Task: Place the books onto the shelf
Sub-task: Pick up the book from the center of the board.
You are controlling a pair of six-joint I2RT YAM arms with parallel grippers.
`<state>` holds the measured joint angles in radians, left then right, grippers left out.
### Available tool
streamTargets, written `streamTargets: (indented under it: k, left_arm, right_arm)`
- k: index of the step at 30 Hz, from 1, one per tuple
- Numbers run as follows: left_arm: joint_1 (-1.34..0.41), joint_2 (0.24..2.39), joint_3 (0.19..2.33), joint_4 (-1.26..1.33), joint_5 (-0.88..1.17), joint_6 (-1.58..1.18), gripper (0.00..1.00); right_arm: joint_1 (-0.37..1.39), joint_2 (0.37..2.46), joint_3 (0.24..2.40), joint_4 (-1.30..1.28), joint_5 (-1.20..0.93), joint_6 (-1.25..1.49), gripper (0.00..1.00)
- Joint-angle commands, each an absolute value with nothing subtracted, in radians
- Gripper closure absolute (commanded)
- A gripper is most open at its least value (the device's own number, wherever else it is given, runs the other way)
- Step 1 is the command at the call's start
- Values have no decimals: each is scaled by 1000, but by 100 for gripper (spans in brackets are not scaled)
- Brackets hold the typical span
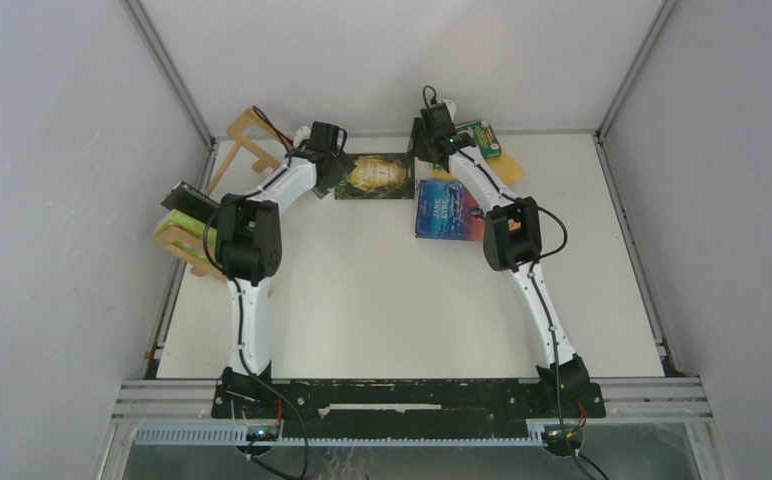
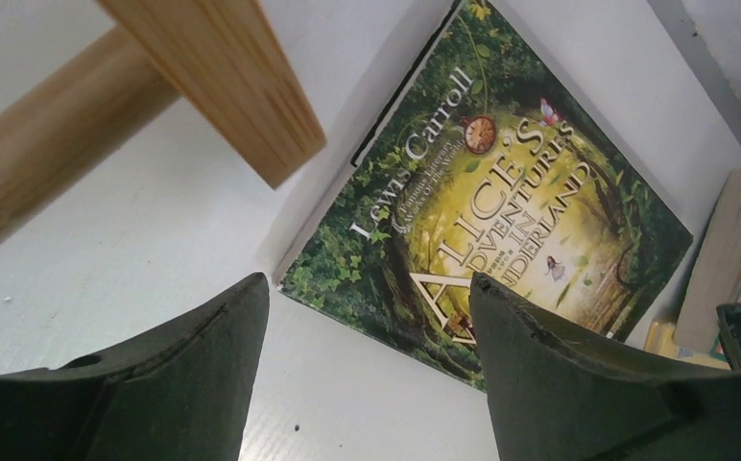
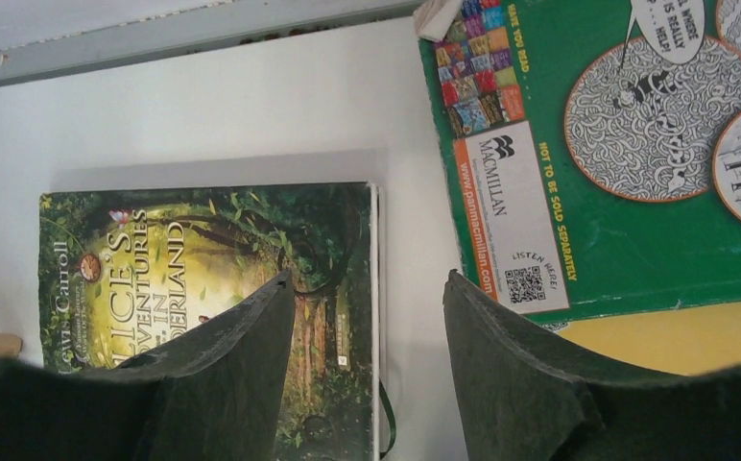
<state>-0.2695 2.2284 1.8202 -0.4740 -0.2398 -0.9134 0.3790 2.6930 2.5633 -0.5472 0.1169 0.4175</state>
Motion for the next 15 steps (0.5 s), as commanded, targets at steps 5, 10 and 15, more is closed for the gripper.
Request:
streamTargets:
  k: [5,10,15]
  left_arm:
    - [-253,2251,1877,-454,-272,-941,19]
    - [-251,2275,1892,-455,-261,-948,19]
    - [-249,2294,1906,-449,-249,-952,19]
  right_arm:
    - [373,2687,2601,-568,65,480,35]
    - [373,2695,2595,-578,52,494,35]
    - [373,2702,2591,-584,39,510,36]
